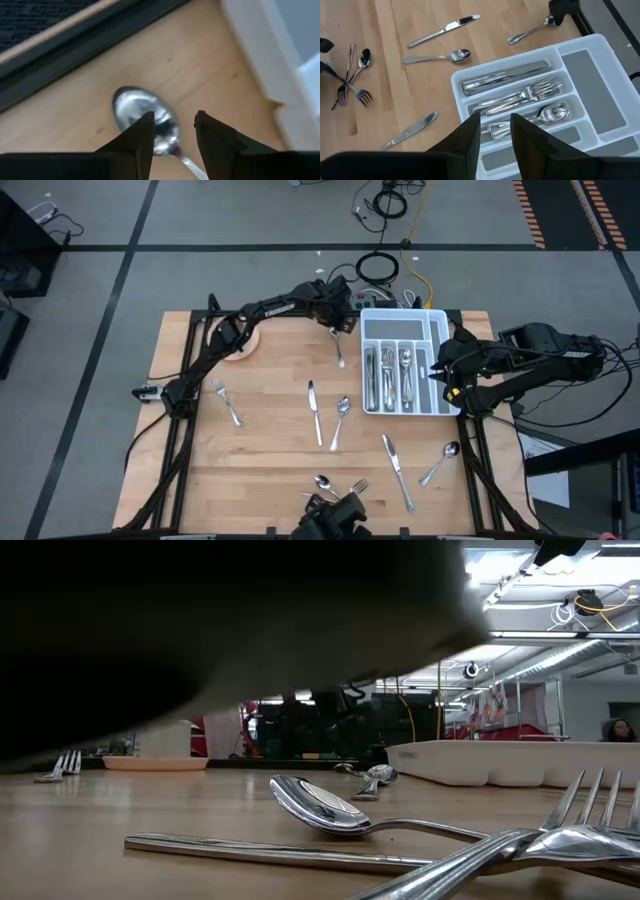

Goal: Sort silverware
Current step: Put the silver spoon into the white cutlery tray

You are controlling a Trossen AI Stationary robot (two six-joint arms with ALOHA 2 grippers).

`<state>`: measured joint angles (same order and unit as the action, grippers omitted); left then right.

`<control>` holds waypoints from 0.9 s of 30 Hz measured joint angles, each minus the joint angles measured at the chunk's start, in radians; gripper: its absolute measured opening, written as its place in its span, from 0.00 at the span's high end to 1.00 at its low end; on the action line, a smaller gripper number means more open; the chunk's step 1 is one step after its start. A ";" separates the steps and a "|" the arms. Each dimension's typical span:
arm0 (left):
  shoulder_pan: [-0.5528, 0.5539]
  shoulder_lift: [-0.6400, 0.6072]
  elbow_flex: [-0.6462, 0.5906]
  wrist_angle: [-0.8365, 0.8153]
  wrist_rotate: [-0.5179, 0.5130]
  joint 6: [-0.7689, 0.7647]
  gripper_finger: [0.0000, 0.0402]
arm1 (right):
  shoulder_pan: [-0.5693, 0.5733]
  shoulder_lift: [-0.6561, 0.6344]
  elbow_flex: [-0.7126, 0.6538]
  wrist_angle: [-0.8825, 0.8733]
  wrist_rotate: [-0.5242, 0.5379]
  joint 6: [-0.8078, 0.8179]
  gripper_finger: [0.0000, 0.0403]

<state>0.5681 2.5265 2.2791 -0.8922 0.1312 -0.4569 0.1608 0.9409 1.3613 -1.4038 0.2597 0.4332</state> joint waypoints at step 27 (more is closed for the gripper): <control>-0.036 -0.091 -0.002 -0.522 -0.120 0.314 0.67 | 0.000 0.000 0.000 0.001 0.001 -0.007 0.75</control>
<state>0.5321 2.4351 2.2767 -1.4146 0.0109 -0.1431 0.1611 0.9405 1.3613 -1.4029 0.2607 0.4259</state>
